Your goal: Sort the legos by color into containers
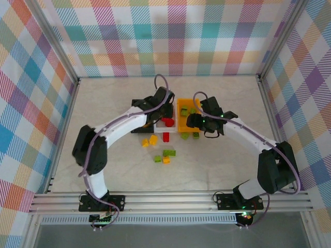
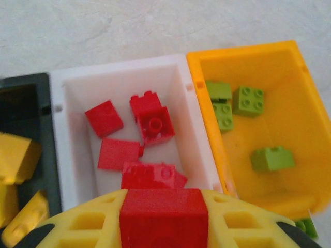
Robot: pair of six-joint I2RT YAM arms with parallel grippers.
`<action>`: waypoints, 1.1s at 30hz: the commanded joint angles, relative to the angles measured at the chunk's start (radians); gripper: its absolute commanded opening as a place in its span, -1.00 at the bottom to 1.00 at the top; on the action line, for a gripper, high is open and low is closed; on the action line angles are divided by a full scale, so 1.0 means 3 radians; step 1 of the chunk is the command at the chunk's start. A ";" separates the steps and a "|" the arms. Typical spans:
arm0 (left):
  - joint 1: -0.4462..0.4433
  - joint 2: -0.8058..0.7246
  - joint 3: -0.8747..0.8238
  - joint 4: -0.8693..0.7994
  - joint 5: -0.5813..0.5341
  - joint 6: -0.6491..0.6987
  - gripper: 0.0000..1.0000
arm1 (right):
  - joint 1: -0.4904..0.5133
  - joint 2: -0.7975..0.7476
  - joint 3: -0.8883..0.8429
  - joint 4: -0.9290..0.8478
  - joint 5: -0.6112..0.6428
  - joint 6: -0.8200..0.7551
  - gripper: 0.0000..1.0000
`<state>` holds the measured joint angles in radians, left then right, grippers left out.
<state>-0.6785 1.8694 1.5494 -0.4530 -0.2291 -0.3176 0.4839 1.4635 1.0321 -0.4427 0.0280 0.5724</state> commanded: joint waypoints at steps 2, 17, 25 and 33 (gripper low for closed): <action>0.0122 0.0430 0.0518 -0.0310 0.0085 0.0044 -0.44 | 0.0223 -0.0190 -0.0178 0.0181 -0.0175 -0.0006 0.51; 0.0191 -0.0567 0.0275 -0.0129 0.0244 -0.0164 0.82 | 0.1053 0.0144 -0.0139 0.0653 -0.0119 0.0134 0.52; 0.0242 -0.2201 -0.1447 0.0009 -0.0217 -0.0580 1.00 | 0.1153 0.0766 0.0266 0.0663 -0.0016 0.0194 0.47; 0.0242 -0.3375 -0.2700 -0.0304 -0.0453 -0.1036 1.00 | 0.1153 0.1247 0.0612 0.0436 0.0236 0.0263 0.34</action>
<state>-0.6125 0.9298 0.8028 -0.4950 -0.3157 -0.5507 0.8246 1.7977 1.1736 -0.2768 0.0608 0.6319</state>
